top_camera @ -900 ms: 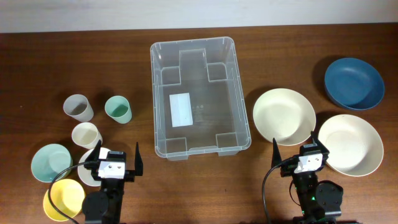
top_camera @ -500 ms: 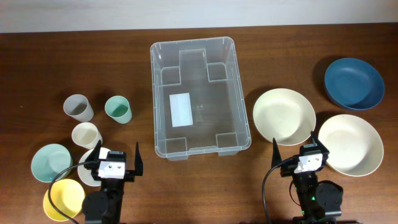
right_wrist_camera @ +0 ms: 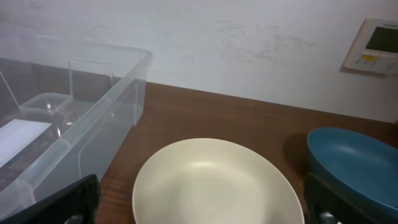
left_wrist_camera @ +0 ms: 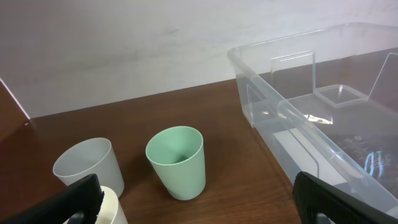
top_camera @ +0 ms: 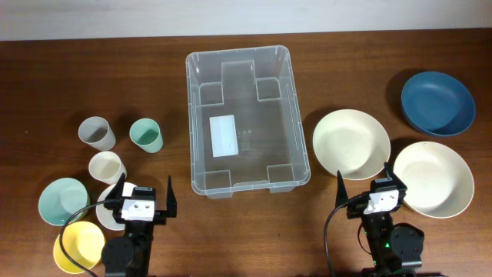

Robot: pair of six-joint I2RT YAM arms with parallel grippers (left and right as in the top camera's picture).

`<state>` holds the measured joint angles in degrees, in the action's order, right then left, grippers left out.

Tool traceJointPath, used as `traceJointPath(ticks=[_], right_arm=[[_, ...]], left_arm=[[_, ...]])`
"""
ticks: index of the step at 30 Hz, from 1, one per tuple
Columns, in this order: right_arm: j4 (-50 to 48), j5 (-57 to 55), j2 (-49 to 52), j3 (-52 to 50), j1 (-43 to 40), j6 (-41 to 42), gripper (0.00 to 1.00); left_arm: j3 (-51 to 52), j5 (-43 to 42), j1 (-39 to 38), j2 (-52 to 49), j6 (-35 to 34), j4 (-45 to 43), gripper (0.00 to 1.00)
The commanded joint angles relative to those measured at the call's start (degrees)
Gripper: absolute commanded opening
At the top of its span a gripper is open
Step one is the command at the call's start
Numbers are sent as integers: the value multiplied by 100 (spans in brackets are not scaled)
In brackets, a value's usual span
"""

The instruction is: Pack container

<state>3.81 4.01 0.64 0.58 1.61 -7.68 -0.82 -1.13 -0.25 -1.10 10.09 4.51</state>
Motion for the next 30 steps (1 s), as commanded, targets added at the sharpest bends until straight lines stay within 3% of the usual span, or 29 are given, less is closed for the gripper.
traceJointPath(ticks=[1,27,30], right_arm=[[26,46,-33,-26,26,-2,99],[15,52,-33,-26,26,2,99],[26,50,-28,-26,26,691,99]], left_arm=[[33,-61,2,76,72,7,99],[31,170,4,76,74,4,99],[31,240,2,76,72,-107,99]])
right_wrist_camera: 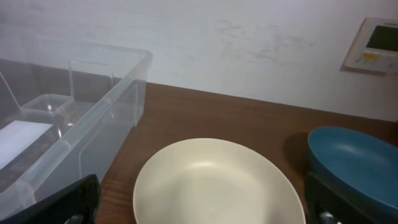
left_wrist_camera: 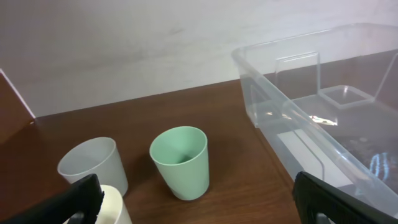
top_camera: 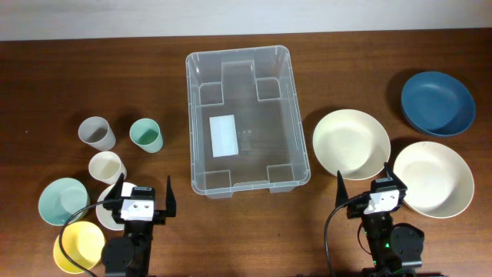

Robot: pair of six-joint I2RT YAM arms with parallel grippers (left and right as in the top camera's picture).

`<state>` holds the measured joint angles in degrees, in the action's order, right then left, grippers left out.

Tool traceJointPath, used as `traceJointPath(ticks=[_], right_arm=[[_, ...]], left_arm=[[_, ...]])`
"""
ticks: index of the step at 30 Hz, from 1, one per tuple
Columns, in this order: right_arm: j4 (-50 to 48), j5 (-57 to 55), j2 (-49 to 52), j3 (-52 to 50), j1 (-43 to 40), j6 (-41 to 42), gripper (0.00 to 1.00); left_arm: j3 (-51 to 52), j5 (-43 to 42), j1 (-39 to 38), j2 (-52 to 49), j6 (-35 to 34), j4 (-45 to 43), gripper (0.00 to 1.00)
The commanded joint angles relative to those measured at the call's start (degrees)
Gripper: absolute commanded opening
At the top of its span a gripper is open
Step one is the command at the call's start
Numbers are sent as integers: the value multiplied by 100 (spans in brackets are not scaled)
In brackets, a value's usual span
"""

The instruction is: Pack container

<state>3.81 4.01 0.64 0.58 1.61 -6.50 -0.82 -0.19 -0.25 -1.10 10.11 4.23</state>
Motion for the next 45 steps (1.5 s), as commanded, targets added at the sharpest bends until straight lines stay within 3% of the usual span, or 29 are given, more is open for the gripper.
traceJointPath(ticks=[1,9,16,23,28,30,33,41,45], right_arm=[[26,50,-28,-26,26,695,99],[155,-160,365,542,24,1110,99],[870,-334,2555,2304,20,1169,99],[3115,238,5689,5405,-173,1126,99],[5152,415,7659,7628,-400,1126,99],[5515,170,8067,8054,-400,1128,99],[5707,-219,8446,8327,-404,1263,99],[6299,59,8841,8255,-949,4385,99],[6240,280,8841,7984,-1071,4513,99]], left_arm=[[31,149,4,76,70,-74,99],[-170,146,4,63,-195,219,100],[-1204,240,4,-544,-345,1117,100],[-2597,334,4,-2122,-516,1982,100],[-3331,-267,2,-3088,-514,2326,100],[-3386,-426,2,-3235,-516,2321,99],[-3386,-459,2,-3281,-516,2326,99],[-3386,-455,4,-3281,-518,2326,100],[-3386,-452,4,-3281,-527,2323,100]])
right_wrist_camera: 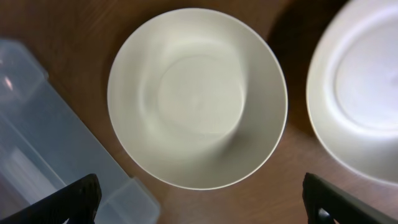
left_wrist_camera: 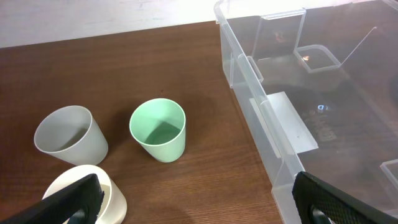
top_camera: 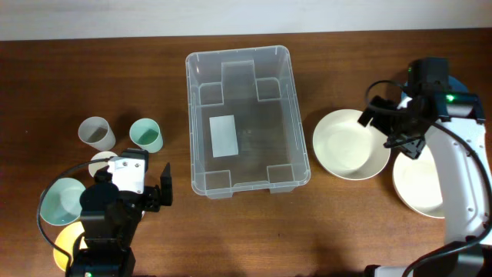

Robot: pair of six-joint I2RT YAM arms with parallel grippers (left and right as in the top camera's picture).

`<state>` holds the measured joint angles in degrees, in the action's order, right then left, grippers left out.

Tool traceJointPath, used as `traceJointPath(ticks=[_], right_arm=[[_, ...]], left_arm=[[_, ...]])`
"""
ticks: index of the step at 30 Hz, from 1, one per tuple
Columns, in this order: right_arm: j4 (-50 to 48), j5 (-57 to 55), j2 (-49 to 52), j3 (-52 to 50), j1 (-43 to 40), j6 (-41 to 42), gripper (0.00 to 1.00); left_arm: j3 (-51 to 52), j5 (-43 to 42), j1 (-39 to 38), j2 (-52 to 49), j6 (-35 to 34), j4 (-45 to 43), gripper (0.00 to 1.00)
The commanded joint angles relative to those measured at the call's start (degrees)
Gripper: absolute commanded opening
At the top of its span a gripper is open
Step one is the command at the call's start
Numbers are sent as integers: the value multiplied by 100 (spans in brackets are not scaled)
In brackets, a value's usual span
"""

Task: Pack container
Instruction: 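Reach right gripper to the cream bowl and grasp its rim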

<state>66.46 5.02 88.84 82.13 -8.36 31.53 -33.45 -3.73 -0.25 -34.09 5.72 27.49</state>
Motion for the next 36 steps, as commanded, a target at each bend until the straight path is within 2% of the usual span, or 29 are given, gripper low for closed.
traceJointPath(ticks=[1,11,23,30,34,36], right_arm=[[-85,125,22,-306,-79,710,99],[-1445,188,22,-1956,-76,713,99],[-2238,-269,42,-3012,-76,1217,99],[-3504,-247,42,-3646,-76,1226,99],[-3891,-247,42,-3654,-74,1226,100],[-4002,-249,42,-3654,-74,1228,96]], left_arm=[[-122,-96,4,17,-98,-2,100],[-122,240,4,17,-98,-2,100],[-122,262,4,-55,-98,-4,100],[-122,260,2,-120,-98,-94,100],[-122,260,4,-120,-98,-131,99],[-122,260,4,-120,-98,-131,99]])
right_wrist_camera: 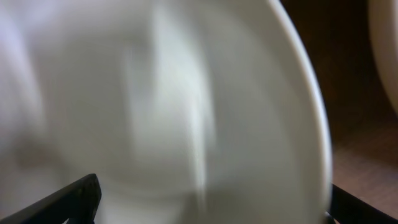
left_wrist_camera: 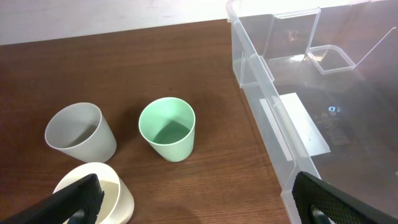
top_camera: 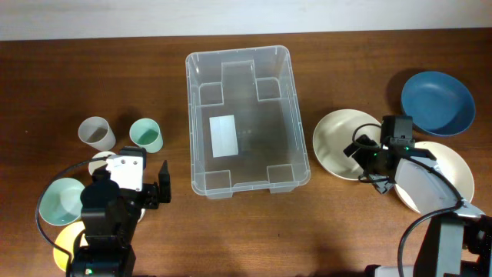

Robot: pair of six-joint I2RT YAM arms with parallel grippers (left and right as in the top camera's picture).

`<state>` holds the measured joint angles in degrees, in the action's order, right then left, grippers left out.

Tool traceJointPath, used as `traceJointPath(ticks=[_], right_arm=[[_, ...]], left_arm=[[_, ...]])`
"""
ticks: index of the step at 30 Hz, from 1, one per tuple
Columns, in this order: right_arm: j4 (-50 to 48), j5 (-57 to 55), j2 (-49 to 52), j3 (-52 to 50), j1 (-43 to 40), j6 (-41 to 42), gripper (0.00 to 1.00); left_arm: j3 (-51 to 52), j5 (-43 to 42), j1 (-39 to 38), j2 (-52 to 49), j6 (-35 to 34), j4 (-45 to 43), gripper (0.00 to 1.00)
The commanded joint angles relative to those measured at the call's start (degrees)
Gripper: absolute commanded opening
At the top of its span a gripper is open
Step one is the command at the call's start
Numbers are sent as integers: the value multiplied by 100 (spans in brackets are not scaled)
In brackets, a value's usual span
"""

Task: Pack container
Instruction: 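Reach right gripper to the cream bowl and grasp its rim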

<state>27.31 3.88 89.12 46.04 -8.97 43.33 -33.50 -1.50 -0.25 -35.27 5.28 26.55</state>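
A clear plastic container stands empty mid-table; its near wall also shows in the left wrist view. Left of it are a grey cup, a green cup and a cream cup. My left gripper hovers open short of the cups, one finger beside the cream cup. My right gripper is low over the right side of a cream bowl. That bowl fills the right wrist view as a blur, and the gripper is open around nothing.
A blue bowl sits at the far right, with a cream plate in front of it, partly under my right arm. At the front left are a teal bowl and a yellow bowl.
My right gripper was high above the cream bowl, near its right edge; now it is close over the bowl's right side. My left gripper shifted only slightly. Both stay open.
Both arms sat parked at the front edge with open grippers, looking level across the table, for two moments. Then both were raised, the left looking down on the cups and the right above the cream bowl. Now the right is close over that bowl.
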Motion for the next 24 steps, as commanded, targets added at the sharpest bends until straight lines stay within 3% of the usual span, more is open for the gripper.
traceJointPath(ticks=[1,5,7,24], right_arm=[[-138,-138,13,-46,-9,48,91],[-181,-138,13,-46,-9,46,64],[-170,-140,13,-46,-9,48,59],[-227,-219,868,-52,-9,68,57]], left_arm=[[-118,37,2,-2,-55,-37,100],[-118,37,2,-2,-55,-37,99],[-118,37,2,-2,-55,-37,99],[-118,39,4,-2,-55,-35,99]])
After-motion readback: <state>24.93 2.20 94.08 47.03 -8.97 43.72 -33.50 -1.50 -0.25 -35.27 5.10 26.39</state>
